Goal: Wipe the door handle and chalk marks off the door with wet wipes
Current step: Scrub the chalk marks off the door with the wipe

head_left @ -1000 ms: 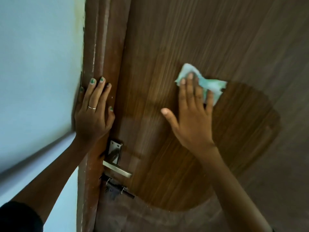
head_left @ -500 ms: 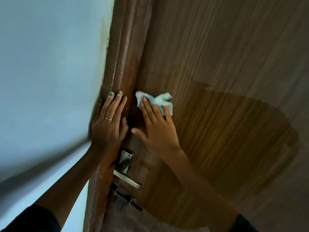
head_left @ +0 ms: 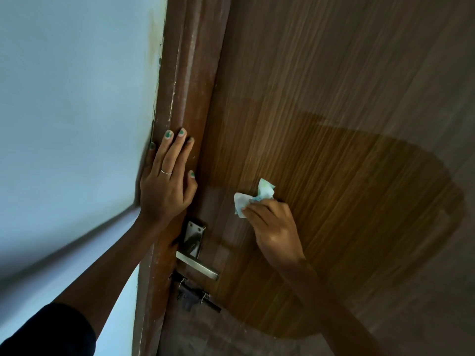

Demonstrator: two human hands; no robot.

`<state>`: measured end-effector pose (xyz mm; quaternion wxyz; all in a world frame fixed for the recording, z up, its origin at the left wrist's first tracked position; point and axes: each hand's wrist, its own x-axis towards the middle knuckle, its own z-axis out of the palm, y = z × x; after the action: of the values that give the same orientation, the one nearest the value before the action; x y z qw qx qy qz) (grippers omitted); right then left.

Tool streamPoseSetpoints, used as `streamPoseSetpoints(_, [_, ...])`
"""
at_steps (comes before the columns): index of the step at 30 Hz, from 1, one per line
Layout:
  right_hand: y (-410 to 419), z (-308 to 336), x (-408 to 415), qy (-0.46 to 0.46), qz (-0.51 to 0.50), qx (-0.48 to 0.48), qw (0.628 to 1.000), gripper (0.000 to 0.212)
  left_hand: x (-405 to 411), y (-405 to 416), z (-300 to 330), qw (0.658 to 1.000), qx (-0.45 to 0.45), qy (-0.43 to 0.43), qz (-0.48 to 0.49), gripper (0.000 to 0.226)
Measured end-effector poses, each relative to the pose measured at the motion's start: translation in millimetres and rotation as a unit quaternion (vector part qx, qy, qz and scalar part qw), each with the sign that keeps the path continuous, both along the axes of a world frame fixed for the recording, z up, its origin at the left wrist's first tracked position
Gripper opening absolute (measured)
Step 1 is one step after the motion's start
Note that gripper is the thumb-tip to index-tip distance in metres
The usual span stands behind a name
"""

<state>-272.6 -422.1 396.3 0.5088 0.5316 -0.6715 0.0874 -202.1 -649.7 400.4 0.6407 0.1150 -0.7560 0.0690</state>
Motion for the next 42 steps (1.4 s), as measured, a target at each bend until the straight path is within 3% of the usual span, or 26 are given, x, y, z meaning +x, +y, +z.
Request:
streamPoseSetpoints(5, [-1.4, 11.7, 10.2, -0.082, 0.005, -0.018, 0.996, 0.016, 1.1, -0.3, 1.3, 1.000, -0.004, 0.006, -0.005, 0.048])
streamPoseSetpoints(8, [2.4, 33.5, 25.2, -0.200, 0.050, -0.118, 0.971, 0.018, 0.6, 0.4, 0.4, 1.000, 0.002, 0.009, -0.016, 0.049])
streamPoseSetpoints(11, [10.9, 55.9, 32.4, -0.252, 0.052, -0.214, 0.942, 0.015, -0.9, 0.1, -0.4, 1.000, -0.002, 0.015, -0.013, 0.047])
streamPoseSetpoints(14, [20.1, 63.4, 29.7, -0.242, -0.016, -0.275, 0.930, 0.015, -0.5, -0.1, 0.8, 1.000, -0.012, 0.017, -0.006, 0.046])
streamPoseSetpoints(19, [24.8, 61.5, 18.0, -0.106, -0.125, -0.338, 0.927, 0.019, -0.3, 0.0, 1.4, 1.000, -0.012, 0.020, -0.011, 0.043])
streamPoseSetpoints(26, [22.0, 51.9, -0.8, 0.087, -0.100, -0.256, 0.957, 0.013, 0.3, -0.4, 0.7, 1.000, -0.004, 0.011, -0.017, 0.041])
streamPoseSetpoints(28, [23.1, 44.6, -3.8, 0.072, -0.092, -0.204, 0.972, 0.008, 0.3, -0.4, 0.7, 1.000, -0.001, 0.007, -0.018, 0.040])
streamPoseSetpoints(30, [23.9, 33.5, 1.1, 0.048, -0.123, -0.174, 0.976, 0.017, 0.0, -0.6, 0.6, 1.000, 0.001, 0.006, -0.018, 0.038])
streamPoseSetpoints(37, [17.5, 6.8, 31.4, -0.063, -0.336, -0.025, 0.939, 0.067, -1.3, -1.1, -0.1, 1.000, 0.002, 0.006, -0.030, 0.035])
streamPoseSetpoints(42, [-26.3, 27.7, 25.6, -0.056, -0.363, 0.038, 0.929, 0.079, -0.7, -1.7, -0.7, 0.999, -0.001, 0.006, -0.036, 0.035])
